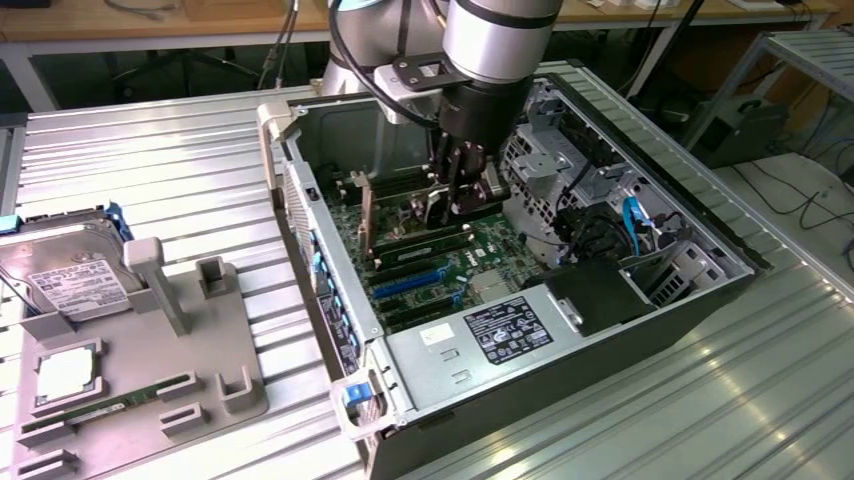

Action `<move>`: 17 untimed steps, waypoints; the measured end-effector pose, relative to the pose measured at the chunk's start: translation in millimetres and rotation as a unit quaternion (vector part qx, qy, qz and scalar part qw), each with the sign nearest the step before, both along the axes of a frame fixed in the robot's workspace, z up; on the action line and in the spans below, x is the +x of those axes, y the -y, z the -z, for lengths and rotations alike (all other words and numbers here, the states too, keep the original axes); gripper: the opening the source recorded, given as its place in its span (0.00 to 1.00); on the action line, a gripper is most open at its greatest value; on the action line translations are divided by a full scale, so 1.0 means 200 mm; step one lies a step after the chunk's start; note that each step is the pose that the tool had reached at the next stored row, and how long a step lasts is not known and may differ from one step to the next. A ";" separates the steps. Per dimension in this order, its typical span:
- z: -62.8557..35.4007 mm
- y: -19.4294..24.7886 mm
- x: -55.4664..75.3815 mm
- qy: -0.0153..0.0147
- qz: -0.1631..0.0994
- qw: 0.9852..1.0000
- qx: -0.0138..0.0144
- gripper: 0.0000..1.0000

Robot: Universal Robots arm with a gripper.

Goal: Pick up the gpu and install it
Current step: 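Insert the gpu into the slot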

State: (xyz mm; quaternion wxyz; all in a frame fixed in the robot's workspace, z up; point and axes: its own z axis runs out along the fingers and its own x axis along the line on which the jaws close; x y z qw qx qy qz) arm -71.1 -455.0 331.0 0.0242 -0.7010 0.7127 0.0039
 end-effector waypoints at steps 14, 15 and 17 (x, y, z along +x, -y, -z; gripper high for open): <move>0.037 0.000 0.00 0.000 0.000 1.000 0.000 0.29; 0.040 0.000 0.00 0.000 0.000 1.000 0.000 0.29; 0.045 0.000 0.00 0.000 0.000 1.000 0.000 0.29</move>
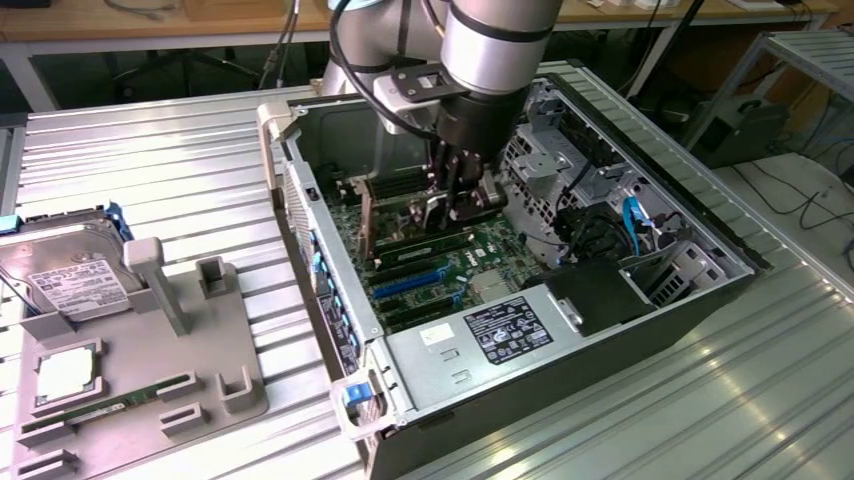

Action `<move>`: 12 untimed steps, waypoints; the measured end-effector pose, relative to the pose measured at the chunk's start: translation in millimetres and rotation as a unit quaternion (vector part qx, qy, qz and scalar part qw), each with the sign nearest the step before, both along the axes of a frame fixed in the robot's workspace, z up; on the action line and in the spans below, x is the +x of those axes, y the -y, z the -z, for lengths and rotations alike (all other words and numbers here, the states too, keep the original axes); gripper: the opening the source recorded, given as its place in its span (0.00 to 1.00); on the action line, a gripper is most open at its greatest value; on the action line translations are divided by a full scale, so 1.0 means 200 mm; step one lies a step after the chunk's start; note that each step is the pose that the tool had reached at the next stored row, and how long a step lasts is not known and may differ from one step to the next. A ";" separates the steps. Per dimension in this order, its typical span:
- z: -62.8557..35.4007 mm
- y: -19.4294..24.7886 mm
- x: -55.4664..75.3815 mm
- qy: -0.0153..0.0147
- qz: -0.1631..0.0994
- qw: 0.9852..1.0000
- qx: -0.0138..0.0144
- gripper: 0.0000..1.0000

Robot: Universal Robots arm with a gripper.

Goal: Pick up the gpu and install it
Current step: 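Insert the gpu into the slot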

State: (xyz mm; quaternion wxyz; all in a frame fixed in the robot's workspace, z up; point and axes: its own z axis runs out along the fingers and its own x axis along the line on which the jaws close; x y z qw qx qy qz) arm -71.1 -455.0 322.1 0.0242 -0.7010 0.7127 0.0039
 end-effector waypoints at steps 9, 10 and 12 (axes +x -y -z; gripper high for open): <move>0.025 0.000 0.00 0.000 0.000 1.000 0.000 0.29; 0.028 0.000 0.00 0.000 0.000 1.000 0.000 0.29; 0.033 0.000 0.00 0.000 0.000 1.000 0.000 0.29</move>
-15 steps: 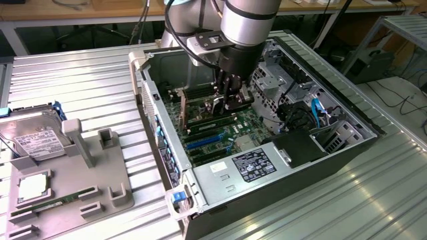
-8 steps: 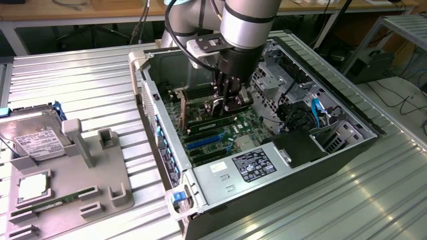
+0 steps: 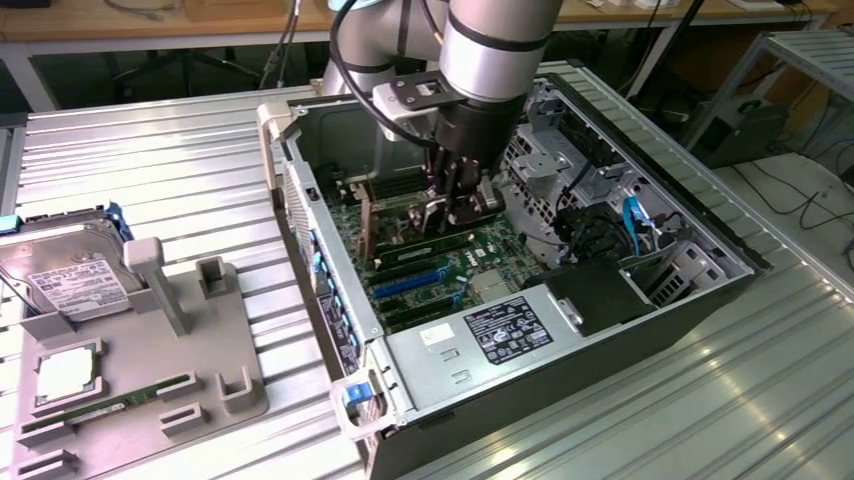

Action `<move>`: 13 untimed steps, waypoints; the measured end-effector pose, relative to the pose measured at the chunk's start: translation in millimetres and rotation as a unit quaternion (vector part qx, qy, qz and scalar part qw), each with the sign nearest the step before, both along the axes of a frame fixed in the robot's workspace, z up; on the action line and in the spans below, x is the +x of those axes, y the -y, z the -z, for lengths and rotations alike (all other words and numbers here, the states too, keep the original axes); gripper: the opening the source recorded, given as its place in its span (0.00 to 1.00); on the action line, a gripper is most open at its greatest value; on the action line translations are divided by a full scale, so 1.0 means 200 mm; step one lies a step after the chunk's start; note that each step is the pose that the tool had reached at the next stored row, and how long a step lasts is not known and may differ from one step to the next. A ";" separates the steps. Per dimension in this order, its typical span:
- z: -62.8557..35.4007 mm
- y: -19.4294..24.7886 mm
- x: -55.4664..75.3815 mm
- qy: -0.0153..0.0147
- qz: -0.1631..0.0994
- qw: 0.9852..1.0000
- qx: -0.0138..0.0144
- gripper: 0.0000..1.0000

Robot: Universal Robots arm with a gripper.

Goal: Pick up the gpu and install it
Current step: 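Insert the gpu into the slot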

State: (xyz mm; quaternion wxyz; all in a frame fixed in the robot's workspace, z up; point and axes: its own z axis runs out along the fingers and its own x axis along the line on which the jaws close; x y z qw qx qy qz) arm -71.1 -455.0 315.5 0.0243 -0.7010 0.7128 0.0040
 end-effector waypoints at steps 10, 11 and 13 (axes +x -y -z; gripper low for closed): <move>0.025 0.000 0.00 0.000 0.000 1.000 0.000 0.29; 0.031 0.000 0.00 0.000 0.000 1.000 0.000 0.29; 0.099 -0.001 0.00 -0.003 0.000 1.000 0.001 0.29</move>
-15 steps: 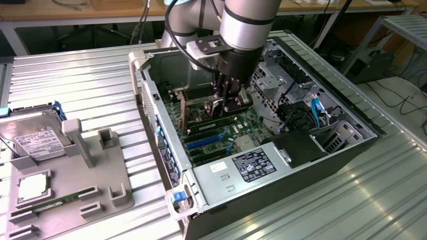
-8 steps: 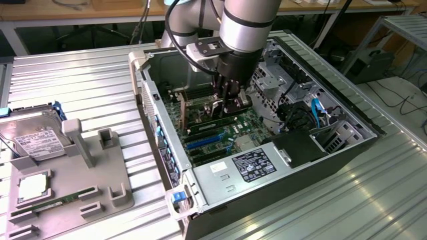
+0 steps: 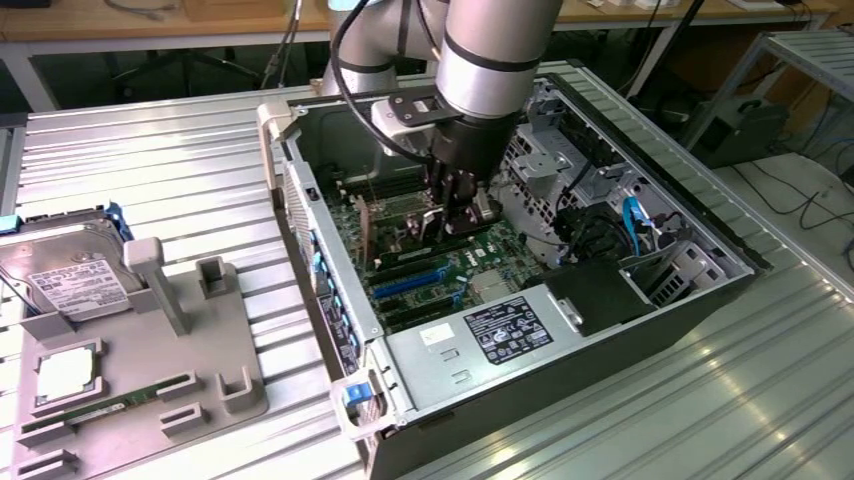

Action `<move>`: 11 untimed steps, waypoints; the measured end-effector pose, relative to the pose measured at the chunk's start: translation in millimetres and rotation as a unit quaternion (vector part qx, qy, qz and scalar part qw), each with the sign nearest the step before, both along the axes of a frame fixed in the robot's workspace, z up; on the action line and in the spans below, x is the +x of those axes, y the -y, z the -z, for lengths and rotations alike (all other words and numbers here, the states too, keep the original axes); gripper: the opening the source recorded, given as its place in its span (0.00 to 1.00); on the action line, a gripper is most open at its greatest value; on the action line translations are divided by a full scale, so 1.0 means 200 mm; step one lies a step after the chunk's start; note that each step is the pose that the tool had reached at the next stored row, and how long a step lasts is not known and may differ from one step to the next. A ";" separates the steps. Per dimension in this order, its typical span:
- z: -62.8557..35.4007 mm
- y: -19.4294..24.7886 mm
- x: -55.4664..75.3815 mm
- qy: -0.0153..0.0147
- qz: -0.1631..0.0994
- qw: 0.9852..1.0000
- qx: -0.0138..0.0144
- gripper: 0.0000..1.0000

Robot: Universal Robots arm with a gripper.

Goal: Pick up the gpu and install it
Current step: 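Insert the gpu into the slot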

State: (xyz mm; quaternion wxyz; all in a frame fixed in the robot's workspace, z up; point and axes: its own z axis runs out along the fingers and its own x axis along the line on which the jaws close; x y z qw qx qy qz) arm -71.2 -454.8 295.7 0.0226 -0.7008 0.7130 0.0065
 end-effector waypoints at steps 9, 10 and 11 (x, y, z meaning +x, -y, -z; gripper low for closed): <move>0.112 0.045 -0.04 -0.008 0.008 1.000 0.000 0.29; 0.115 0.045 -0.04 -0.008 0.008 1.000 0.000 0.29; 0.116 0.046 -0.04 -0.008 0.008 1.000 0.000 0.29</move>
